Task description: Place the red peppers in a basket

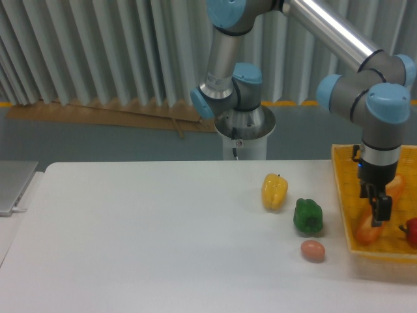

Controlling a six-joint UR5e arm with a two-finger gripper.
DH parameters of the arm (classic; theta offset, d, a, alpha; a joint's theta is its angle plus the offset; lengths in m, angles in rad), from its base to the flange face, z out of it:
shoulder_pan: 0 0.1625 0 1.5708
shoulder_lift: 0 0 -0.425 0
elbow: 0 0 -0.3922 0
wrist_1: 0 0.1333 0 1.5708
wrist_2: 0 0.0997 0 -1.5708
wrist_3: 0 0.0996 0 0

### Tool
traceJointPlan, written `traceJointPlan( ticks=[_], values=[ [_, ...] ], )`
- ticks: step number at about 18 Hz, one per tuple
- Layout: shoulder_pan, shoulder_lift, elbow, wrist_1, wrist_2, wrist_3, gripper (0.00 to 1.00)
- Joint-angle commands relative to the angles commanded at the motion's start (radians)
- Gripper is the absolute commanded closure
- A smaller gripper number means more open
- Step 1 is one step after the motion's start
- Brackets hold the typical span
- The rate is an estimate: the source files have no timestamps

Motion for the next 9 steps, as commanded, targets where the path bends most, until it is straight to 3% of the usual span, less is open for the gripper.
traceJointPlan(
  ticks=[4,9],
  values=[
    [-0.034,0.058,-0.009,-0.078,-0.002,-0.078,0.00],
    [-0.055,0.084,-0.011,-0.120,-0.003,-0.097,0.00]
  ],
)
